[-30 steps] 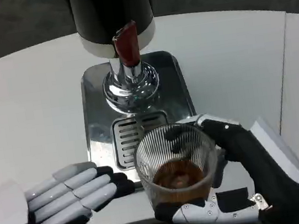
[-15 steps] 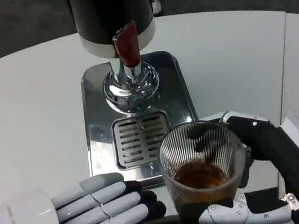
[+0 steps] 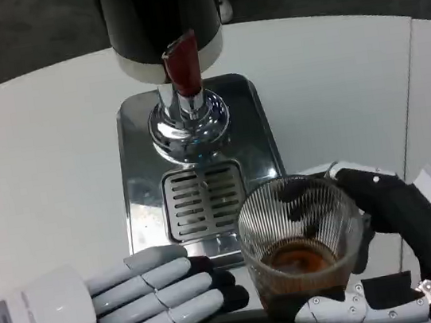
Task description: Grasp the cup under the faucet to collect the drink, then remove the cup.
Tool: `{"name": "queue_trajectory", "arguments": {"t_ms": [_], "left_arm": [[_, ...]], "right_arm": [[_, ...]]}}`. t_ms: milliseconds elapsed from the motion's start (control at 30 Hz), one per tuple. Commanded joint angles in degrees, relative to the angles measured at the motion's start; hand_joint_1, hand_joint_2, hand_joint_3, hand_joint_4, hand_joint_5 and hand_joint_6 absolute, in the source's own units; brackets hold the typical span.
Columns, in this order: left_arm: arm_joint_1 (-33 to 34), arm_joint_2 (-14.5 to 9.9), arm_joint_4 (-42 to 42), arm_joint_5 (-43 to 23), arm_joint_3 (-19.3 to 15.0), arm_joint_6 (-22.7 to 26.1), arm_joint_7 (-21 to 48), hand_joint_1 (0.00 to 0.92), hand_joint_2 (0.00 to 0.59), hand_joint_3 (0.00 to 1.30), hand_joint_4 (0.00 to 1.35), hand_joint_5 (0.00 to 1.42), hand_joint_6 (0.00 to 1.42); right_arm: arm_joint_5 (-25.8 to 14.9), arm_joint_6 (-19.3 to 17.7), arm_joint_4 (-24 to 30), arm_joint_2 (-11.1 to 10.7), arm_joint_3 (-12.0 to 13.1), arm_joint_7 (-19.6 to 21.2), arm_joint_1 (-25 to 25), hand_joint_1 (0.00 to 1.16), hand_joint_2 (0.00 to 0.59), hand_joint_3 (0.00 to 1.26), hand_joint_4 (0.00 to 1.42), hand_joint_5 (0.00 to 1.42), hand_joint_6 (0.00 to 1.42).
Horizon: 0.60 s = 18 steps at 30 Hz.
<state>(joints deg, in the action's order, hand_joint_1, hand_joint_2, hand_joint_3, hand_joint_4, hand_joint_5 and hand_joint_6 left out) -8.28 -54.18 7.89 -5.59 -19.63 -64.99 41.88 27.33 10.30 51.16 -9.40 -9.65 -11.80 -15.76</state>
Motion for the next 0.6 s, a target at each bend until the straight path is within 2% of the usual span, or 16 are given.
{"name": "queue_trajectory", "arguments": {"t_ms": [33,600], "left_arm": [[0.7,-0.9,0.3,1.1,0.3,0.7,-1.2,0.000,0.105,0.00,0.00,0.00,0.00],[0.8,-2.0,1.7,0.8,-0.3,2.1,-1.4,0.000,0.104,0.00,0.00,0.00,0.00]], "right_arm": [[-1.3,-0.2,1.8,0.5,0.5,0.1,0.1,0.92,0.113,0.76,0.80,1.01,1.01],[-2.0,-0.6,0.8,0.6,1.1,0.3,0.5,0.92,0.113,0.76,0.80,1.01,1.01]]}}
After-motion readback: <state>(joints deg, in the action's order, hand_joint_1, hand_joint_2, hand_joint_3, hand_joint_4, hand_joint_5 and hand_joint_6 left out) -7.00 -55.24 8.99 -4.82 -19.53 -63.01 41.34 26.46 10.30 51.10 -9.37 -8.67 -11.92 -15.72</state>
